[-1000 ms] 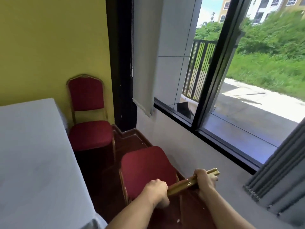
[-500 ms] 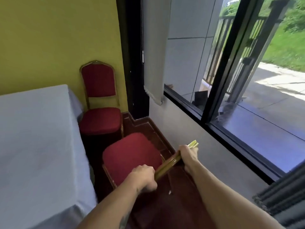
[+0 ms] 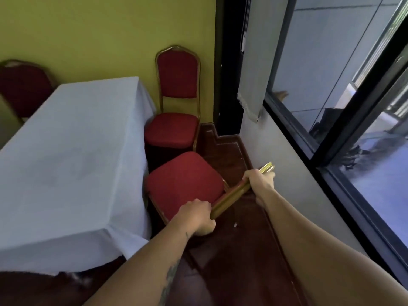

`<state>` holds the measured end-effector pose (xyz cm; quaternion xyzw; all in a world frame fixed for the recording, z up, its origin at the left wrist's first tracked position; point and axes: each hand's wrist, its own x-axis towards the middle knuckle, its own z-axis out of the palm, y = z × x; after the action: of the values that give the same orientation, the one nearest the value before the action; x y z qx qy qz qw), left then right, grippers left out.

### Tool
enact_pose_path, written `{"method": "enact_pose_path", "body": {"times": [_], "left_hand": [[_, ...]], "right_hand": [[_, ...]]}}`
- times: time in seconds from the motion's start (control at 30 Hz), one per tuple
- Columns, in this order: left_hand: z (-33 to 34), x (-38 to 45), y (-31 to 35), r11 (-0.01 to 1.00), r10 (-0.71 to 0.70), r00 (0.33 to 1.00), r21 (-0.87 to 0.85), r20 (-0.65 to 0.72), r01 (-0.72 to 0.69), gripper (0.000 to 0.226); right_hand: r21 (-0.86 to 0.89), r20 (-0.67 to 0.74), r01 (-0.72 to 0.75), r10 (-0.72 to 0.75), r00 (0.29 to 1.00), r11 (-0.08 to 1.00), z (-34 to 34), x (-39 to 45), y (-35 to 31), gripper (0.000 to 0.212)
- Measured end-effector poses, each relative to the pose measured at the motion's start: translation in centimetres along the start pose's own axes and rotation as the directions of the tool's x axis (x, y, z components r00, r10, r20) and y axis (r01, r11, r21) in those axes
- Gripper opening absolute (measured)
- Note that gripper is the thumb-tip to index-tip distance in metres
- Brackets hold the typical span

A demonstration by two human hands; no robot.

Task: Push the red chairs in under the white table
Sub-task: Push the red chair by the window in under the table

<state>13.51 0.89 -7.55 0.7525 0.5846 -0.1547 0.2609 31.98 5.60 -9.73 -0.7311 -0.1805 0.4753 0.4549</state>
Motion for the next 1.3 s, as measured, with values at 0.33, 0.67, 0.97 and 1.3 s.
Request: {"method": "enact_pose_path", "body": {"times": [0.33,0.67,0.97,1.3], "left_hand": [[0.0,0.7,-0.1,0.994,-0.037,0.991,-0.101,0.129,0.051,0.042],[1.1,-1.1,0.0,0.998,0.065,0.989,0.014,0.135,-0.068,0.046],[2.4,-2.0,1.4,0.996,0.085,0.993,-0.01,0.087,-0.084,0.044],[-0.2,1.2,3.2,0.988,-0.093,0.992,-0.119,0.085,0.102,0.04]], "right_hand": [[0.063,0.092,-0.052,0.046,0.995,0.997,1.4,-2.4,3.2,0.087],[0.044,0.05,-0.06,0.058,0.997,0.997,0.1,-4.0,4.4,0.076],[-0.002,0.153,0.009,-0.009,0.988,1.0,-1.1,-3.1,4.4,0.084],[-0.203,0.399,0.067,0.02,0.917,0.977,0.9,3.1,-0.3,0.058]]}}
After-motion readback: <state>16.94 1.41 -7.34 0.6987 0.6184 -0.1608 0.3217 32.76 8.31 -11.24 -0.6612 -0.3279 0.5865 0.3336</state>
